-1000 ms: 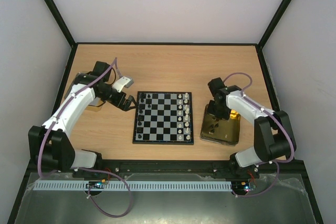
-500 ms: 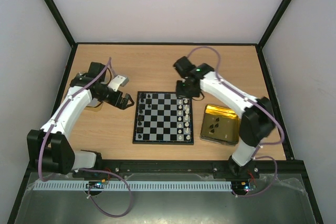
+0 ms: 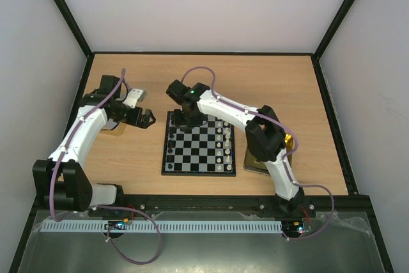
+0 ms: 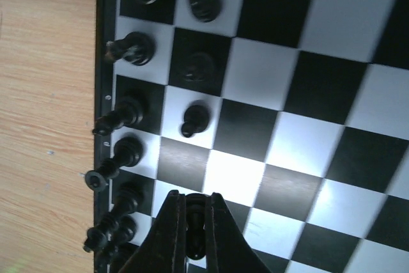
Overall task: Set up the chess pieces on the board
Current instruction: Place the chess piece on the chessboard.
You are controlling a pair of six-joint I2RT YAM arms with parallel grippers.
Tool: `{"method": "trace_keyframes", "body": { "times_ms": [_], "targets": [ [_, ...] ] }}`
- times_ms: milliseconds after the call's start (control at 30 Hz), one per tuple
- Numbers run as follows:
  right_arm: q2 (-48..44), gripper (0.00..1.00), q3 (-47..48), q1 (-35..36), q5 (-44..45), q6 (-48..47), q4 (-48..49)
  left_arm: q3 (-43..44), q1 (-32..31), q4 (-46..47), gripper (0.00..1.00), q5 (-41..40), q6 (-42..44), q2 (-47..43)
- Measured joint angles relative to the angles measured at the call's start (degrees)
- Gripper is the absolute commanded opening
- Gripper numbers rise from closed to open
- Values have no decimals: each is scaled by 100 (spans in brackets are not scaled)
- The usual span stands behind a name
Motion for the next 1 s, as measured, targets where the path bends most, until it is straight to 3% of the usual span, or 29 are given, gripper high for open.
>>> {"method": "trace_keyframes", "body": {
  "times_ms": [833,1000],
  "targets": [
    [754,3,278,179,-227,-7,-35,-42,79,109,99,-168,-103,20],
    [772,11,323,179,-229,-13,-35,-44,79,109,99,-168,-105,20]
  ]
}}
